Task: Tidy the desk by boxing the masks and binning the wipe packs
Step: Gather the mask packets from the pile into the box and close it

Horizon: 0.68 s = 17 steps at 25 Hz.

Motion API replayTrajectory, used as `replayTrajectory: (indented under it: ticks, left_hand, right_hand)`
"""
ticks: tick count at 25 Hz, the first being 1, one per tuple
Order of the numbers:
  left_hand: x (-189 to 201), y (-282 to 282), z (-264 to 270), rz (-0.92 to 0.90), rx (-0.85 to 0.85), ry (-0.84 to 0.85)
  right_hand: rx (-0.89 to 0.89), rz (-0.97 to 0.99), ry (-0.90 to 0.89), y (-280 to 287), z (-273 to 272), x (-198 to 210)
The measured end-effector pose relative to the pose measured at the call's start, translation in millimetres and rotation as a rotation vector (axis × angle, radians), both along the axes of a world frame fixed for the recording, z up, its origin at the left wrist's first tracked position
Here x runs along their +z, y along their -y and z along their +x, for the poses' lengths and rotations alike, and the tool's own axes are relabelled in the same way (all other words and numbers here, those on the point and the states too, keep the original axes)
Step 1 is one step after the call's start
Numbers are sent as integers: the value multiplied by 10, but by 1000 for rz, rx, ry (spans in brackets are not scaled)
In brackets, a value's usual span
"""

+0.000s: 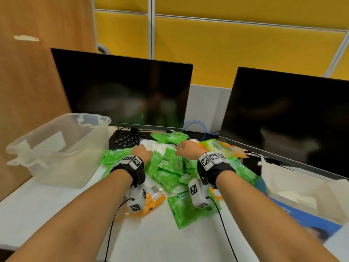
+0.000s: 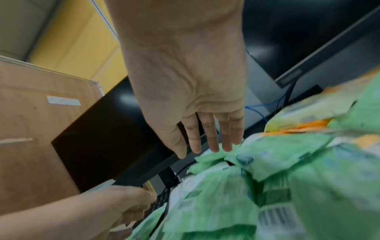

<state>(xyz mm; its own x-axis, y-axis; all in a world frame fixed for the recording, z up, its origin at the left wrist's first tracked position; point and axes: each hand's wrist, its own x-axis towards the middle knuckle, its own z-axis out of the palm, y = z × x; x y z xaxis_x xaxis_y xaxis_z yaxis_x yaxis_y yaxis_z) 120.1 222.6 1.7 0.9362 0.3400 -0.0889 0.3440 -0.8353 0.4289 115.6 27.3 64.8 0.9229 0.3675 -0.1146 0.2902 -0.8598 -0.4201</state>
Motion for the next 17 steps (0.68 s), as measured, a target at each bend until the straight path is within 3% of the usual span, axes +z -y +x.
replayTrajectory:
  ticks: [7,17]
  left_hand:
    - [106,-230,520,25,-23,-70]
    - [14,-403,992,8,45,-135]
  right_hand:
    - [-5,-122,-62,-576,572,-249]
    - [-150,-241,-84,-779,1031,-522]
